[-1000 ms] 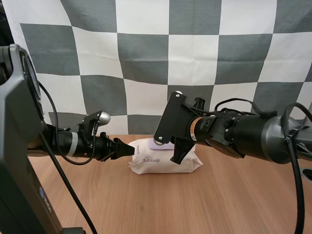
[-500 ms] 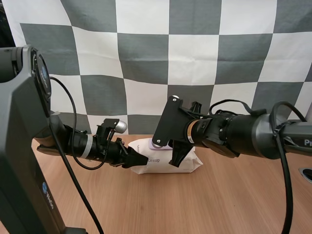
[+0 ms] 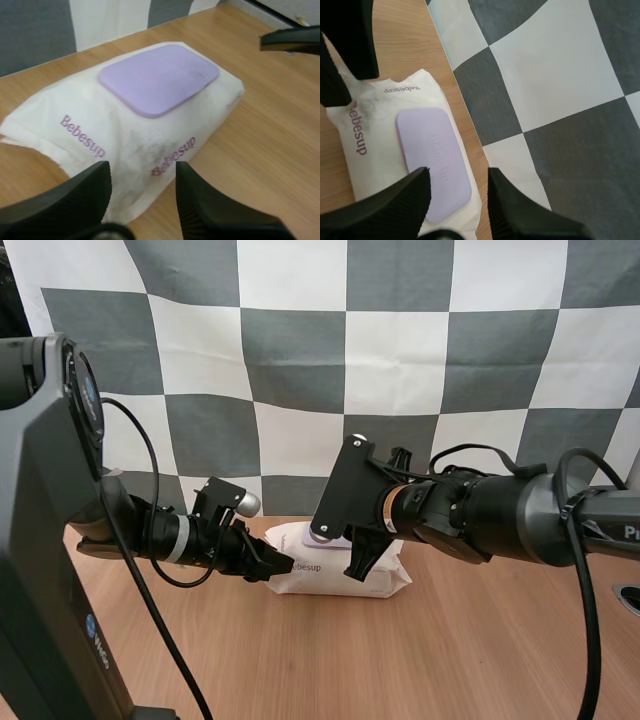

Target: Open the wet wipes lid

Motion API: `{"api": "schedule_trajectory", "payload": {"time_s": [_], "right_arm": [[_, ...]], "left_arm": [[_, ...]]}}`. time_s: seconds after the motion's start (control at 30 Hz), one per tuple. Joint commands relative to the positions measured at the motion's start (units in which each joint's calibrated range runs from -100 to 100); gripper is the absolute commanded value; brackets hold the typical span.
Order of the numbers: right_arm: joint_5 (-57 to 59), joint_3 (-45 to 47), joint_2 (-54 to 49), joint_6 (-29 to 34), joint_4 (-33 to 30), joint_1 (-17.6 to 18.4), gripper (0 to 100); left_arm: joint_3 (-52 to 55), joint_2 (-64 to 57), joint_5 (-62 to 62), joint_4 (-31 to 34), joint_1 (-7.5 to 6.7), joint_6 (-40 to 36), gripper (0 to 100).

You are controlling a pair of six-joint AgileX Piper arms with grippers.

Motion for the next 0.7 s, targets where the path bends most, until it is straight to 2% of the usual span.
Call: {"api": "schedule_trajectory", "payload": {"time_s": [0.0,0.07,0.17,0.4,0.67], "right_arm": [[0.3,0.0,0.0,0.0,0.0,0.0,62],[0.3,0.0,0.0,0.1,0.0,0.0,62],[0.3,0.0,0.0,0.4,0.0,0.0,62],[0.6,0.0,0.0,0.4,0.3,0.0,62],[1.2,0.0,0.0,0.4,0.4,0.0,62]], "left_arm": [[-0.2,0.1,-0.4,0.0,-0.02,1.1,75],[-0.2,0.1,-0.4,-1.1,-0.02,1.1,80],[-0.5,0.8,-2.2,-2.0,-0.2,1.1,80],[-0.9,5.5,-5.6,-1.3,-3.2,1.1,80],[-2.4,5.9,-5.7,-2.3,-3.89,1.1,80]]}}
